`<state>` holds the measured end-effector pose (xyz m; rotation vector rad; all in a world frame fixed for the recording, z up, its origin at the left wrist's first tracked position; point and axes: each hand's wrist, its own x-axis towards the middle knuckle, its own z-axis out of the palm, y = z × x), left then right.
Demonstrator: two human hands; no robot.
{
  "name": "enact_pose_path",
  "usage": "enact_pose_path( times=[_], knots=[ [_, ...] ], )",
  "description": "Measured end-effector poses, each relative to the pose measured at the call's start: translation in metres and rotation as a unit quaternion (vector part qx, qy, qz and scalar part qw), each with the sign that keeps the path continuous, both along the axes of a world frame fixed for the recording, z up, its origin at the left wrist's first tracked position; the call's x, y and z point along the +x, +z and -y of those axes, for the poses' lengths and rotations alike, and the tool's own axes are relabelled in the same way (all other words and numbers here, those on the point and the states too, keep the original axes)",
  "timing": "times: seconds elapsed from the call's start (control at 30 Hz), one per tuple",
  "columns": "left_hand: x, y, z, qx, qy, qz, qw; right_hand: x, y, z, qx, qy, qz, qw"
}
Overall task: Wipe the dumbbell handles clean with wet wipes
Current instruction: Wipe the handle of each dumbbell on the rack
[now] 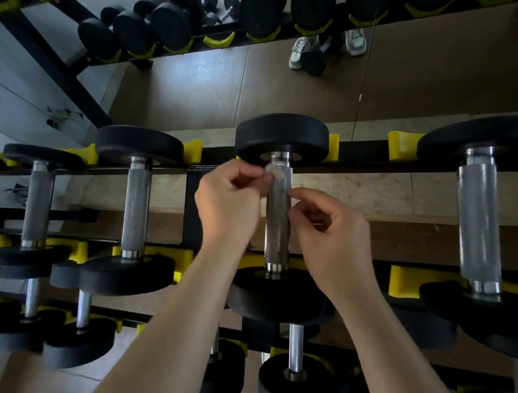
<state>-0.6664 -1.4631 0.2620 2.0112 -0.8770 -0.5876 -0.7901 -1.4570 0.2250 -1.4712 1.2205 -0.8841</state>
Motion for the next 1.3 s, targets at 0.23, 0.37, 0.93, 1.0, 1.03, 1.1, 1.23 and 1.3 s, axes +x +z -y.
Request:
enact_pose_path(
  times=[0.23, 0.37, 0.93, 1.0, 1.03, 1.1, 1.23, 1.3],
  knots=[
    [0.011, 0.007, -0.04, 0.145, -0.154, 0.048, 0.976, -0.008, 0.006, 0.012, 0.013, 0.045, -0.036, 0.998],
    [0.012, 0.006, -0.012, 0.014, -0.086, -0.011, 0.996, -0.006, 0.009, 0.014, 0.006, 0.068, -0.064, 0.996],
    [0.007, -0.001, 0.005, -0.013, -0.014, -0.048, 0.999, -0.004, 0.03, -0.002, 0.038, 0.026, -0.083, 0.996],
    [0.004, -0.005, 0.011, -0.074, -0.027, 0.015, 0.997, -0.002, 0.031, -0.004, 0.048, 0.009, -0.064, 0.997],
    [0.005, -0.009, 0.008, -0.104, -0.066, 0.087, 0.989, -0.002, 0.032, -0.005, 0.057, 0.001, -0.052, 0.997],
    [0.01, -0.016, 0.001, -0.156, -0.158, 0.226, 0.948, -0.003, 0.034, -0.006, 0.076, -0.018, -0.036, 0.996],
    [0.013, -0.004, -0.015, -0.018, -0.379, 0.37, 0.848, -0.006, 0.038, -0.011, 0.1, -0.038, -0.032, 0.994],
    [0.009, 0.005, -0.029, 0.082, -0.452, 0.392, 0.797, -0.008, 0.039, -0.016, 0.101, -0.032, -0.057, 0.993]
  ],
)
